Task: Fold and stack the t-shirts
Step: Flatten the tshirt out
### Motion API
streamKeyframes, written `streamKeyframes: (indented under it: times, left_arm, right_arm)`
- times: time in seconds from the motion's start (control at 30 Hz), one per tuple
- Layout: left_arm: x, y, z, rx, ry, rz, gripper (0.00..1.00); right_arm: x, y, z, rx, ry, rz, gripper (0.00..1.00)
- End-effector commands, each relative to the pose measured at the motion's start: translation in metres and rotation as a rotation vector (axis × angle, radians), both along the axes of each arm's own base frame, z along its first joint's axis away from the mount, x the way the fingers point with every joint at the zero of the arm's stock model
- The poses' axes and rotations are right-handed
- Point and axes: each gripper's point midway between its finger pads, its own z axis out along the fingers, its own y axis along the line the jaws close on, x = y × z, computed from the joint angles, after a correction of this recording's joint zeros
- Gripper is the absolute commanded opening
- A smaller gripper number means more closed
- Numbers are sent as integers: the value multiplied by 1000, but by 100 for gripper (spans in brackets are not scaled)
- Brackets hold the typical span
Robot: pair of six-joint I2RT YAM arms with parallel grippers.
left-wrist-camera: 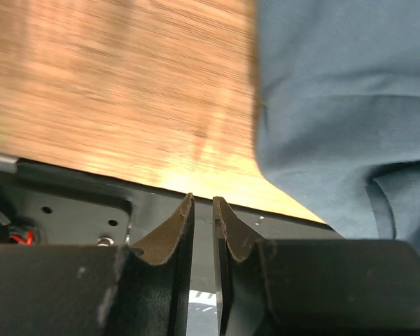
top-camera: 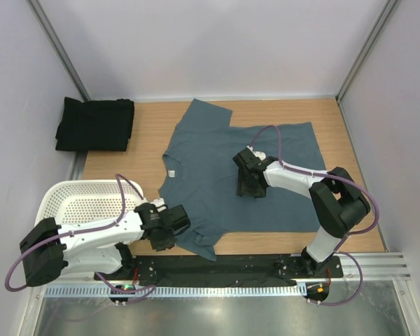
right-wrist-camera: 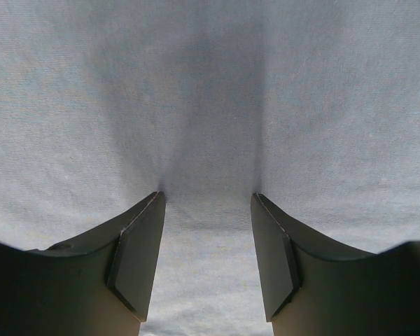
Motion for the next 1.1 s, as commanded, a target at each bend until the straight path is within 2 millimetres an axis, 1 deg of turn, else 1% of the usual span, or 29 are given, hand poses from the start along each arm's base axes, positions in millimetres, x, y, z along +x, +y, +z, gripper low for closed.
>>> streamKeyframes:
  times: [0.0, 0.03, 0.1, 0.13, 0.17, 0.2, 0.23, 0.27, 0.3, 0.4, 0.43, 0.47, 0.5, 0.57, 0.63, 0.67, 0.73, 0.77, 0.8, 0.87, 0.93, 1.03, 1.07]
  left_arm:
    - [2, 16, 2, 50, -13, 43, 17]
    - [8, 7, 12, 22, -32, 33, 17]
    - [19, -3, 28, -8, -81, 14, 18]
    - [29, -14, 44, -42, -124, -13, 18]
    - [36, -21, 54, -64, -155, -30, 18]
    - [44, -29, 63, -89, -195, -43, 19]
    - [51, -41, 75, -131, -226, -59, 19]
    - [55, -47, 79, -145, -246, -106, 20]
    - [62, -62, 84, -196, -276, -121, 20]
    - [69, -82, 80, -226, -286, -186, 21]
    - [68, -85, 70, -203, -260, -202, 21]
    - [68, -87, 65, -194, -251, -212, 20]
    - [71, -93, 62, -199, -255, -238, 20]
    - [73, -100, 50, -183, -238, -262, 20]
    - [76, -103, 42, -162, -237, -288, 19]
    - [78, -104, 36, -142, -232, -291, 19]
    - [79, -106, 31, -129, -226, -296, 19]
    - [77, -107, 25, -126, -203, -295, 18]
    - [75, -108, 22, -130, -192, -292, 18]
    - [68, -106, 13, -136, -162, -271, 18]
    - [59, -102, 8, -145, -139, -265, 18]
    - [47, -104, 11, -192, -140, -243, 19]
    - [42, -101, 5, -201, -133, -225, 18]
  right_arm:
    - [6, -1, 0, -17, -14, 4, 59]
    - [5, -1, 1, -18, -9, 11, 58]
    - [7, 1, 7, -12, -19, 15, 59]
    - [7, 0, 10, -12, -21, 17, 59]
    - [8, 1, 14, -9, -26, 23, 58]
    - [11, 3, 22, 3, -43, 24, 59]
    - [10, 3, 27, 7, -48, 27, 59]
    - [11, 3, 31, 11, -53, 32, 59]
    - [13, 6, 40, 26, -68, 35, 59]
    - [12, 10, 55, 54, -77, 46, 59]
    - [11, 10, 64, 71, -90, 49, 59]
    - [10, 10, 70, 80, -101, 49, 59]
    - [9, 11, 81, 101, -118, 50, 59]
    - [7, 13, 92, 133, -136, 52, 59]
    - [1, 17, 100, 174, -135, 63, 59]
    - [-3, 18, 107, 200, -143, 70, 59]
    - [-12, 21, 106, 239, -119, 77, 59]
    - [-15, 23, 109, 261, -120, 83, 59]
    - [-22, 23, 104, 270, -104, 85, 59]
    - [-29, 27, 100, 311, -80, 93, 59]
    - [-36, 25, 93, 312, -64, 93, 59]
    - [-42, 21, 84, 303, -46, 92, 59]
    - [-43, 21, 82, 303, -42, 94, 60]
